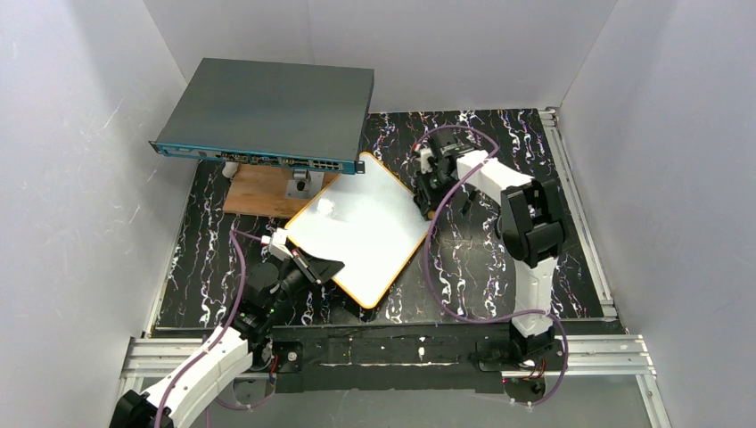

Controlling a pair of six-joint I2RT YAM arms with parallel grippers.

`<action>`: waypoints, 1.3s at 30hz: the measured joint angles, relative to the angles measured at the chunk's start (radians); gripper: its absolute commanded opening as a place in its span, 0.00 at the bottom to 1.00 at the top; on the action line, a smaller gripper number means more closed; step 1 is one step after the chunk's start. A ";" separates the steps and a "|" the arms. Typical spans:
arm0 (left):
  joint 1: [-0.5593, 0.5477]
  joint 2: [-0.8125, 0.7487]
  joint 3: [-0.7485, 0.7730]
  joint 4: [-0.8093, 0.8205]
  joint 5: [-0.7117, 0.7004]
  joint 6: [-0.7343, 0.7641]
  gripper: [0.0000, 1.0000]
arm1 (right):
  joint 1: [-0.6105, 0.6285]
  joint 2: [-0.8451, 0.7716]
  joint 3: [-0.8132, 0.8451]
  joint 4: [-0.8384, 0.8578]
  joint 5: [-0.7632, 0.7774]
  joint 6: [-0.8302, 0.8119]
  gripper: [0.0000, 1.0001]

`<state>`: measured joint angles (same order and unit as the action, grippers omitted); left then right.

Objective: Erase the whiteboard

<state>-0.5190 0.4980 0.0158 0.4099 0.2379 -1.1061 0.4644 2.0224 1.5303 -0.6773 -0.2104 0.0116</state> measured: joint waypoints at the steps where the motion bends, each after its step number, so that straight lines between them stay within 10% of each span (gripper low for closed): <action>1: 0.000 -0.006 0.000 -0.004 0.001 -0.002 0.00 | -0.028 0.019 0.018 0.005 0.011 0.000 0.01; 22: 0.000 0.032 0.000 0.031 0.004 0.023 0.00 | 0.039 -0.068 -0.121 -0.019 -0.077 -0.026 0.01; 39: 0.000 0.010 0.000 0.016 0.005 0.016 0.00 | -0.077 0.111 0.105 -0.166 0.033 0.004 0.01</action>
<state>-0.5186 0.5079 0.0158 0.4259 0.2428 -1.0901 0.3870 2.1330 1.6352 -0.8436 -0.1776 0.0154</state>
